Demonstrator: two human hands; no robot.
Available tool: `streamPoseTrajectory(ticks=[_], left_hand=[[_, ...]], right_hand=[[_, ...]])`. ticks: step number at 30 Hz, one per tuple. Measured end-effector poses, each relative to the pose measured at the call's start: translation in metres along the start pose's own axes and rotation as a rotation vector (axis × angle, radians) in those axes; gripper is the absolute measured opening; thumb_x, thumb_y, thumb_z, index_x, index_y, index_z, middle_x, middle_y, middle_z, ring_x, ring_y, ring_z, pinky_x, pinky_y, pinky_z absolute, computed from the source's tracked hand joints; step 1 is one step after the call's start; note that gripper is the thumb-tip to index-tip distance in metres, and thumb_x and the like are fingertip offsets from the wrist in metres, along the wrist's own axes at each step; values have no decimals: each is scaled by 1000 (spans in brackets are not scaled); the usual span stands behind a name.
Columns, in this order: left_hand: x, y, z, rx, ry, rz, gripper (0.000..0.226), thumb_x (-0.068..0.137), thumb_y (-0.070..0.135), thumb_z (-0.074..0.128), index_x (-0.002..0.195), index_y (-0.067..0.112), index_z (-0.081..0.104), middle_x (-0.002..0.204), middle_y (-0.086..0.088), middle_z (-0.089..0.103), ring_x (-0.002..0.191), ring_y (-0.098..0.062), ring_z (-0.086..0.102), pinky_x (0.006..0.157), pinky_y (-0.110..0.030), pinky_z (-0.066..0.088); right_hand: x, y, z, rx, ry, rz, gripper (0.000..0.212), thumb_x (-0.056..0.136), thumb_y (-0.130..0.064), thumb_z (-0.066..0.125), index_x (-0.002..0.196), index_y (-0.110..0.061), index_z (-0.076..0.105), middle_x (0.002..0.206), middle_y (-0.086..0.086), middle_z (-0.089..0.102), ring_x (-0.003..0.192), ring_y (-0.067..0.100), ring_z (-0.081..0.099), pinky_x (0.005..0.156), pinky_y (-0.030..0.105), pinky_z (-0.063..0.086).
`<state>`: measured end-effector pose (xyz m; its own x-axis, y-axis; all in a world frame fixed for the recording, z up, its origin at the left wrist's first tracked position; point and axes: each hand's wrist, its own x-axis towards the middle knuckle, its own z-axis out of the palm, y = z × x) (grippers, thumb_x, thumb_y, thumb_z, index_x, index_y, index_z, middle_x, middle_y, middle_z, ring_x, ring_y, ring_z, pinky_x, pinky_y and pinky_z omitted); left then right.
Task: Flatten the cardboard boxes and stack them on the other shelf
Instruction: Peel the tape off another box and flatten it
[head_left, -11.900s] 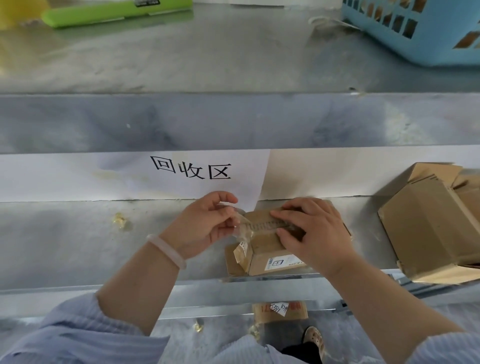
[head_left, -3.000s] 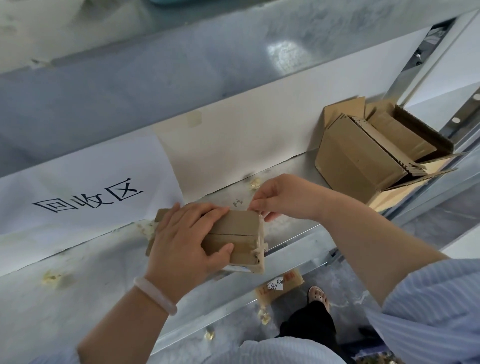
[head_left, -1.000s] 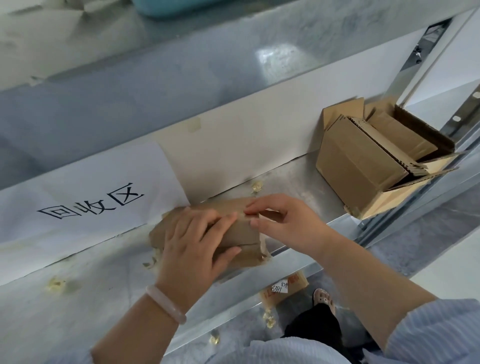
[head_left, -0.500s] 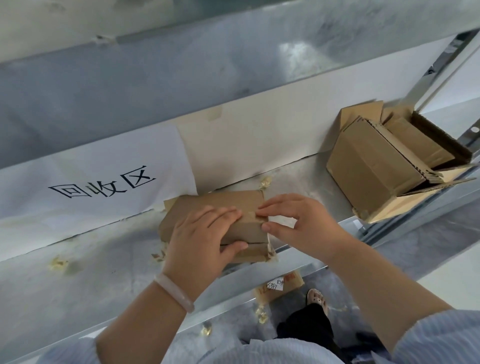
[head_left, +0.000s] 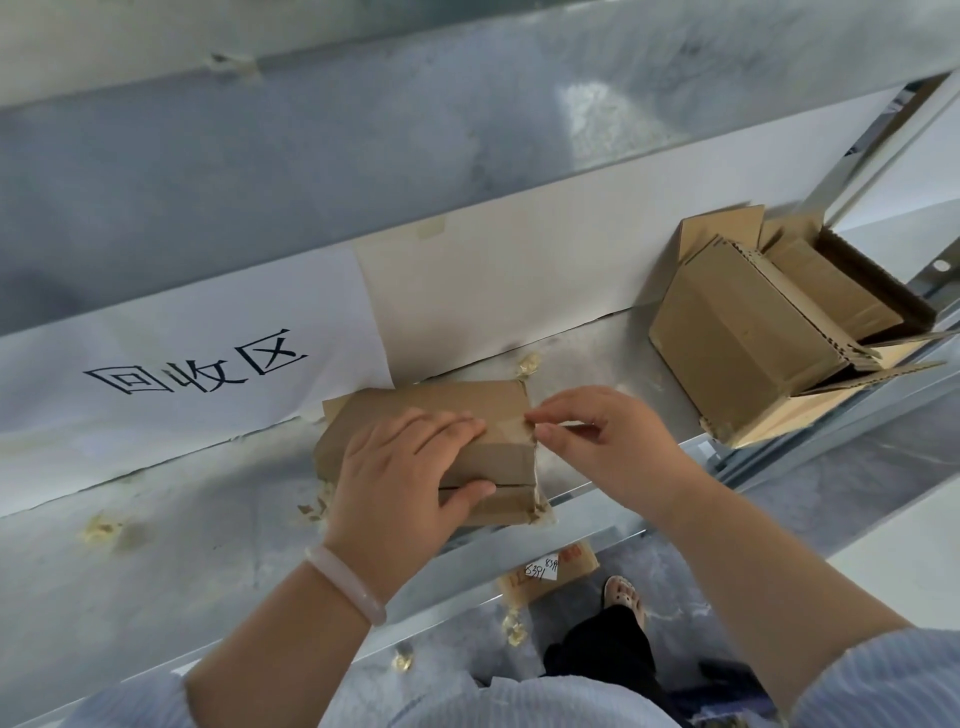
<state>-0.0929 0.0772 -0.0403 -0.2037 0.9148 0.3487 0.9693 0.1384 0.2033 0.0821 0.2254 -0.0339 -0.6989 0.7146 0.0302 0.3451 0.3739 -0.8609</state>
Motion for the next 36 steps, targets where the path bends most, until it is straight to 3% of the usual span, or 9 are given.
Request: streamPoseTrajectory(ticks=[3,7,9,12,17,22,25,30,36], left_hand=[[-7,-1,4,12,41,36,47,79,57,62,117,29,65,119,15,63,109,-13,55,93,-34,43],[-10,-2,5,45,59,79,45,81,59,59,113,29,68,116,15,64,106,-15,57,88,-35,44],[-8,-2,4,54,36,70,47,79,62,58,112,30,68,117,15,64,107,-15,58,88,-35,44],[-3,-2,3,68,-55,28,53,74,65,60,115,32,64,123,10,62,111,-18,58,91,-39,45],[-1,-4,12,139,-302,-63,77,68,73,60,136,39,48,143,4,48,130,-25,45,105,-53,35],[-6,-11,24,188,-238,-31,75,73,76,53,138,39,48,142,1,49,127,-27,47,101,-55,36],[-7,-14,28,199,-205,-22,74,75,78,48,138,40,47,142,2,49,127,-27,47,102,-54,35],[-8,-14,30,188,-174,-21,74,71,76,58,135,40,51,140,2,51,125,-27,49,100,-54,37],[-7,-13,29,173,-173,-37,73,69,75,60,133,40,53,138,2,53,124,-27,50,100,-54,37]], right_hand=[[-3,0,0,-64,15,-41,13,81,-25,76,90,-34,76,93,-20,68,92,-9,59,79,3,42],[-6,0,0,-50,-24,-43,10,79,-24,78,83,-33,76,88,-14,69,87,0,63,79,17,52],[-7,-1,1,-47,-23,4,10,78,-25,79,81,-34,75,85,-15,69,82,-2,64,75,13,51],[-6,-2,2,-35,-23,95,11,76,-29,80,77,-38,72,76,-23,69,73,-8,63,64,5,45],[-9,8,16,-40,-81,217,16,75,-27,82,73,-36,68,68,-29,67,65,-11,62,57,3,42],[-19,16,31,106,43,266,19,80,-26,78,88,-40,69,80,-26,69,75,-6,65,67,6,48],[-22,12,38,208,90,304,21,81,-26,76,98,-38,70,82,-27,70,77,-7,65,64,4,46],[-23,7,49,202,203,395,19,78,-23,79,93,-33,73,72,-25,70,70,-9,65,61,5,47],[-22,8,49,198,225,425,13,76,-26,81,85,-33,73,72,-23,70,69,-8,64,58,5,45]])
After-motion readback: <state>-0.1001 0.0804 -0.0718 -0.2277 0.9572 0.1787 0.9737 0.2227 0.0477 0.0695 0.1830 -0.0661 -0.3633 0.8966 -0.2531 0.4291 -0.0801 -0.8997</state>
